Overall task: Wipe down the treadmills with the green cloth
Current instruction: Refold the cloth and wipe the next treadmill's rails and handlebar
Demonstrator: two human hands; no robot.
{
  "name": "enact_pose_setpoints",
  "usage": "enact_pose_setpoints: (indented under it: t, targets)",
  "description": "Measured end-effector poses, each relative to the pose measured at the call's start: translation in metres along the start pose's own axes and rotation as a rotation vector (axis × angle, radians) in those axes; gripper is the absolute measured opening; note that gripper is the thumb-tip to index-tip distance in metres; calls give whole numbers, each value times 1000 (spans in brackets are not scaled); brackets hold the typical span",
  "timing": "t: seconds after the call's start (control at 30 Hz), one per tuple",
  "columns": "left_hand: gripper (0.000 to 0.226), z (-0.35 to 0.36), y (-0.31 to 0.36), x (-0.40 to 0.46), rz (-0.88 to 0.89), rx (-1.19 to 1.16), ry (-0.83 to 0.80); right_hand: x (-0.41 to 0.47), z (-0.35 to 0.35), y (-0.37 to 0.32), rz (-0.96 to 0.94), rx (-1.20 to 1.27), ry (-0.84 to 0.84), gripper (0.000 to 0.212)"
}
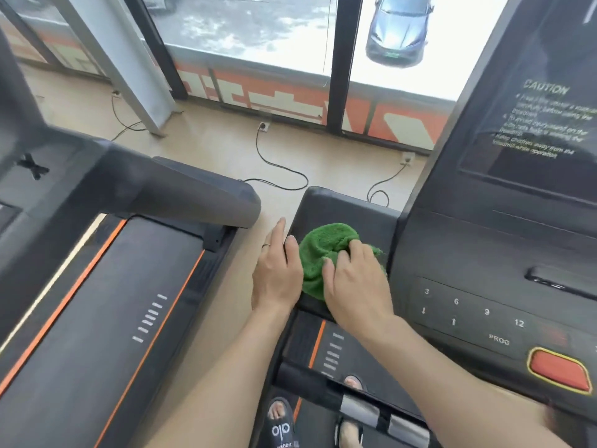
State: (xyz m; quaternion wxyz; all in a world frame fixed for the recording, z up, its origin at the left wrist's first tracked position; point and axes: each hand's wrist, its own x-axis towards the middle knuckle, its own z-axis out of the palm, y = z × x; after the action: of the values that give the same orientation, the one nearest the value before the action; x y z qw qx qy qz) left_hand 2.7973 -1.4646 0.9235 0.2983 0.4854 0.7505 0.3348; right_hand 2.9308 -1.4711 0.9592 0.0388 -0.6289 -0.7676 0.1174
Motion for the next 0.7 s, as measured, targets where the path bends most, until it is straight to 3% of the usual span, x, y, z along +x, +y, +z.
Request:
enact_pose_setpoints:
  t: [0.07,0.17,0.3,0.37,0.43,0.53,0.63,0.7]
  targets:
    - [49,0,3,2,15,10,4,1,9,0,81,125,94,36]
    - [47,1,6,2,34,22,15,-4,13,20,-76,165,74,38]
    - [47,0,3,0,21,-18,30,-3,1,20,-137,-280,71,45]
    - [46,0,4,1,15,-13,36,-1,0,22,-91,-349,97,34]
    - [45,0,5,3,18,-11,37,4,-3,25,-53,-245,181,11]
    - [45,-1,3,2,11,-15,41,9,6,16,-163,-27,173,42]
    - [45,-2,3,2,-14,-34,53,4,3,22,-262,43,114,24]
    - [45,-1,3,3,-4,-23,51,-2,-3,39,-342,16,38,29]
